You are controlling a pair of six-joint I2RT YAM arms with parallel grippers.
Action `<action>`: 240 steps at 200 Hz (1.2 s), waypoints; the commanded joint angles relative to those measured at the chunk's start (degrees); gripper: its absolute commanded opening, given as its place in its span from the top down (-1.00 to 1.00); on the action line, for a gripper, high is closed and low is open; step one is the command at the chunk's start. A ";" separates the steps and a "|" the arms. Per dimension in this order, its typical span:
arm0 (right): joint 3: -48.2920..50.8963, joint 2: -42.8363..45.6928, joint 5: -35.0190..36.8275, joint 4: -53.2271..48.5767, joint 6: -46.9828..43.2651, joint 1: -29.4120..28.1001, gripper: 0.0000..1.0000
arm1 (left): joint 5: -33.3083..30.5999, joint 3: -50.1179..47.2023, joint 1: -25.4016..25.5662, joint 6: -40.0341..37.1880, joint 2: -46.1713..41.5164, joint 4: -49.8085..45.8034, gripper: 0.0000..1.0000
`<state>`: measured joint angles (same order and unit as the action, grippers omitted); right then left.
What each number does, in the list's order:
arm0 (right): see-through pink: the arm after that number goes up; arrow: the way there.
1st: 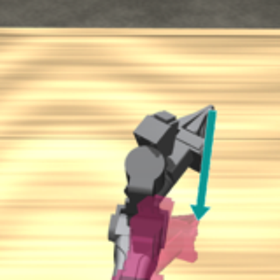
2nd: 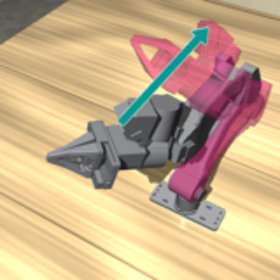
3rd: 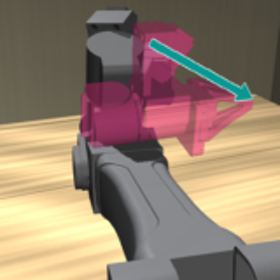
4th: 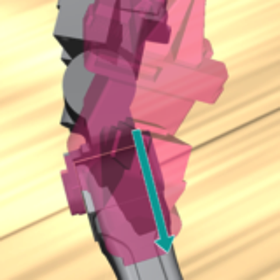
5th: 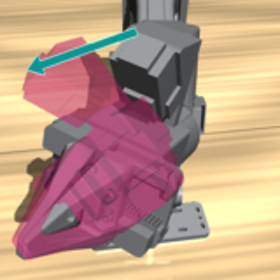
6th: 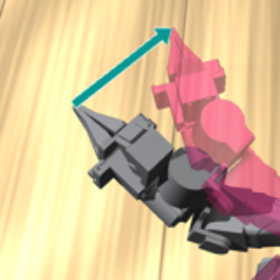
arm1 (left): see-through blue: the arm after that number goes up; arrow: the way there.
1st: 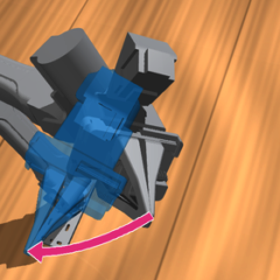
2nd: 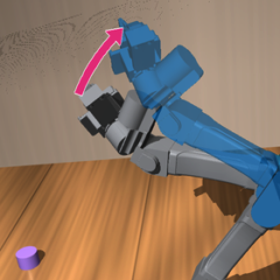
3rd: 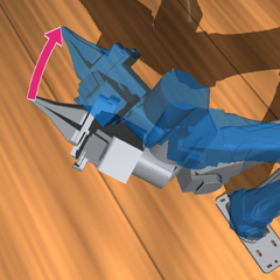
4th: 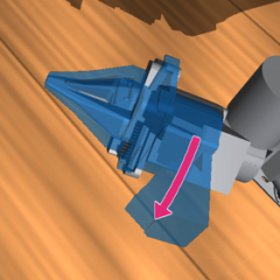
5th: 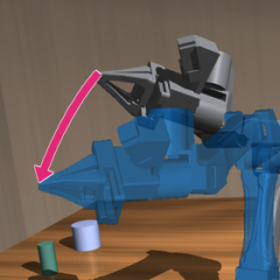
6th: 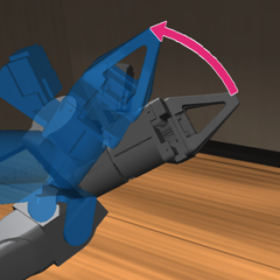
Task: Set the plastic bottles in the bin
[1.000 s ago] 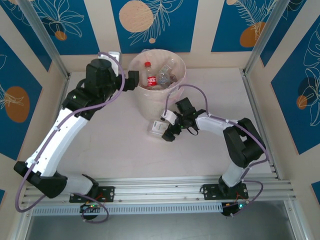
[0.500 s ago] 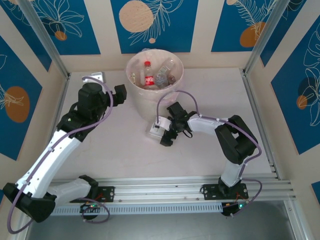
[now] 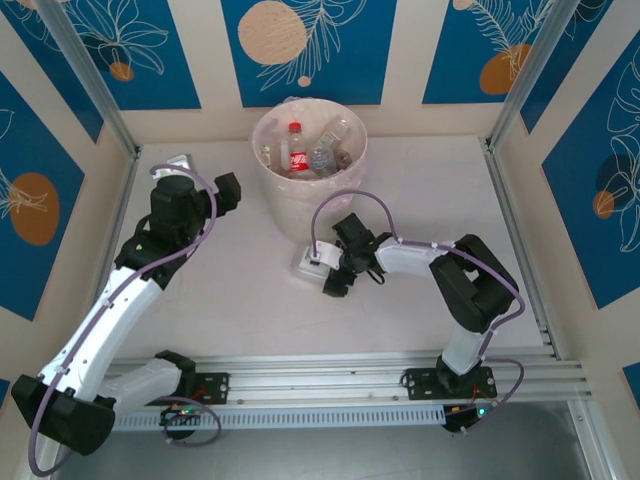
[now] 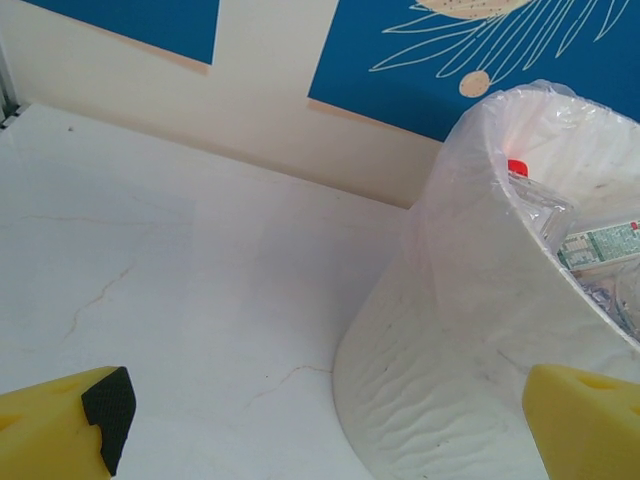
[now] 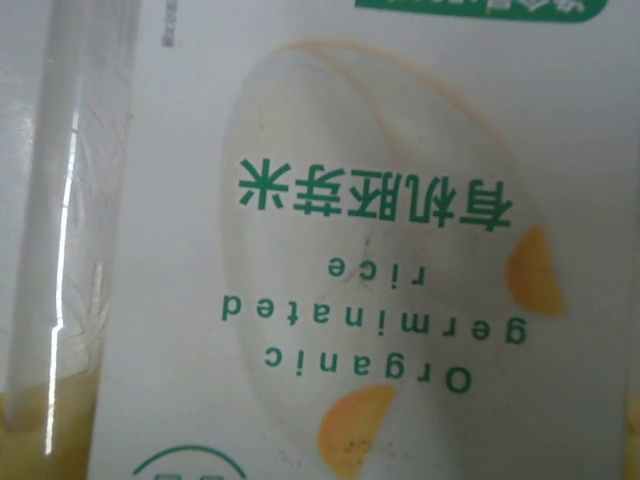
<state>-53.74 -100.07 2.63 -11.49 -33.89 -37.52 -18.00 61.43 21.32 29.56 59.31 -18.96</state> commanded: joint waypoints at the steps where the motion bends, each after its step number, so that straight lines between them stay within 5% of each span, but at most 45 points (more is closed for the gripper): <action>1: 0.98 2.61 -0.25 0.24 0.55 -0.19 -0.25 | 2.73 -0.94 -1.34 1.50 -0.42 2.00 -1.00; 103: 4.71 16.50 -2.63 -5.05 4.44 -0.94 0.41 | 6.63 -4.07 -4.52 4.15 0.14 2.57 -1.00; 149: 6.11 25.03 -2.81 -7.76 7.24 -3.28 1.00 | 9.45 -4.46 -5.38 5.49 2.01 3.89 -1.00; 240: -4.48 37.85 -9.30 -10.75 11.54 -6.55 1.00 | 7.81 -6.29 -6.29 7.36 1.03 3.49 -1.00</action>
<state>-51.83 -64.20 -4.14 -24.05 -25.50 -43.29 -9.04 56.21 16.12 35.73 61.93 -16.69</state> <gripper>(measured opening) 0.858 0.999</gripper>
